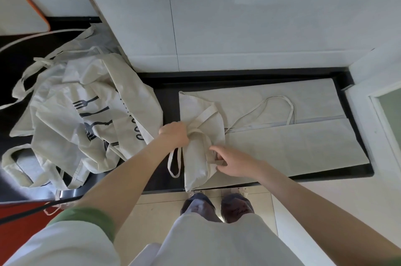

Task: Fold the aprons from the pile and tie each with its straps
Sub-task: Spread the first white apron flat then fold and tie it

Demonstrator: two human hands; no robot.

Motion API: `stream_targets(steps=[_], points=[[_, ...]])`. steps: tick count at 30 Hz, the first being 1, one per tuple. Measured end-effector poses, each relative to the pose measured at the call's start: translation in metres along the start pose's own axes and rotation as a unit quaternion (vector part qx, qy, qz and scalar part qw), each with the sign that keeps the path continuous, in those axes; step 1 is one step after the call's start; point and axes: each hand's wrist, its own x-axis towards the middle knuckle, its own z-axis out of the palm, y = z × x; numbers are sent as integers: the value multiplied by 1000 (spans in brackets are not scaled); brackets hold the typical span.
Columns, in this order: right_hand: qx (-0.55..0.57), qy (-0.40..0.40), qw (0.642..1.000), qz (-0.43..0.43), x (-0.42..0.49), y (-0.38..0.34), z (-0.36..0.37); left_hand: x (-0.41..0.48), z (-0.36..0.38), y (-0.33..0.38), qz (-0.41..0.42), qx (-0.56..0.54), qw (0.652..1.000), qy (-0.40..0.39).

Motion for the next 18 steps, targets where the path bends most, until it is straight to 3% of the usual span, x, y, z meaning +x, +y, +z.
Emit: stream_targets(steps=[4, 6, 8, 11, 12, 14, 16, 18], points=[[49, 77, 996, 21, 2, 5, -4, -1, -19, 8, 13, -11, 1000, 22], [85, 117, 989, 29, 2, 4, -8, -5, -35, 19, 59, -44, 997, 8], [158, 160, 974, 26, 1, -1, -14, -12, -49, 35, 131, -142, 978, -74], [266, 223, 937, 49, 0, -9, -29, -26, -57, 59, 234, -283, 907, -205], [298, 253, 917, 74, -1, -10, -36, -28, -56, 66, 257, -315, 884, -232], [424, 299, 842, 147, 1, 1, -44, -26, -48, 75, 260, -380, 862, -213], [538, 281, 759, 235, -6, 10, -49, -17, -38, 77, 200, -437, 870, -113], [578, 273, 733, 233, -12, 31, -45, -4, -24, 72, 160, -387, 907, -38]])
